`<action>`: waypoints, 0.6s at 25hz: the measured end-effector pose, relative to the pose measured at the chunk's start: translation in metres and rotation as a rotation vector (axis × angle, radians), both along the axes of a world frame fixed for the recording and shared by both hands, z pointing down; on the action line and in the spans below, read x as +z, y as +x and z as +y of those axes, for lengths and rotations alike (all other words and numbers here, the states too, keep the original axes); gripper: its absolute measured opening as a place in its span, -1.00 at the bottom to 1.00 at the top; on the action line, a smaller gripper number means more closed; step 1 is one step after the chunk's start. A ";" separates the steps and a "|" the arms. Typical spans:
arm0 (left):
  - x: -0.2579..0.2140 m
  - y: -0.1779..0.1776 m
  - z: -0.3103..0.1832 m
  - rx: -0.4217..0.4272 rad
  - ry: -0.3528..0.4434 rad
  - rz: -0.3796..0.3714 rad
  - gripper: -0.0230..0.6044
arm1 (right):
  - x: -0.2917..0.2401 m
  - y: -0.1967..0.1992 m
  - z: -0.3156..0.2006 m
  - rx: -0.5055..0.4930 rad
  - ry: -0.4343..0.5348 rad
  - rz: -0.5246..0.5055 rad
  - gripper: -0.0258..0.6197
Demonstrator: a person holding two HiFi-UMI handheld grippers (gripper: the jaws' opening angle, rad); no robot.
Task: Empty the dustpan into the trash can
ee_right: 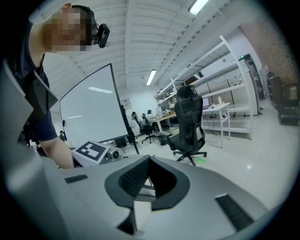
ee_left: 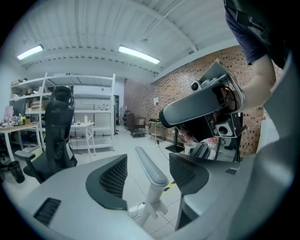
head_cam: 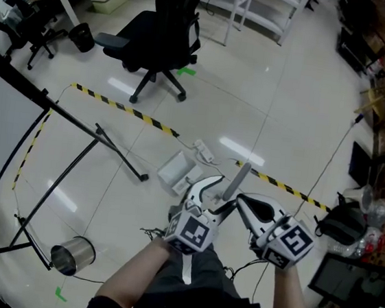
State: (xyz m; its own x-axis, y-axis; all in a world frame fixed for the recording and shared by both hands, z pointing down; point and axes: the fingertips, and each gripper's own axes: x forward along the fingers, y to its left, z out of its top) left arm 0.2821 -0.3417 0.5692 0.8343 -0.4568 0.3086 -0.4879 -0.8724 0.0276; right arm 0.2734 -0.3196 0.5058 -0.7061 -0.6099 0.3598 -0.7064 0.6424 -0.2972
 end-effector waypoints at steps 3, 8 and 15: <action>-0.017 0.002 0.007 0.021 0.027 0.005 -0.04 | -0.013 0.005 0.006 0.020 0.013 0.009 -0.88; -0.046 0.000 0.016 0.046 0.073 0.022 -0.04 | -0.031 0.012 0.014 0.057 0.046 0.031 -0.88; -0.113 -0.012 0.013 0.050 0.179 0.071 -0.04 | -0.074 0.010 0.020 0.050 0.152 0.078 -0.88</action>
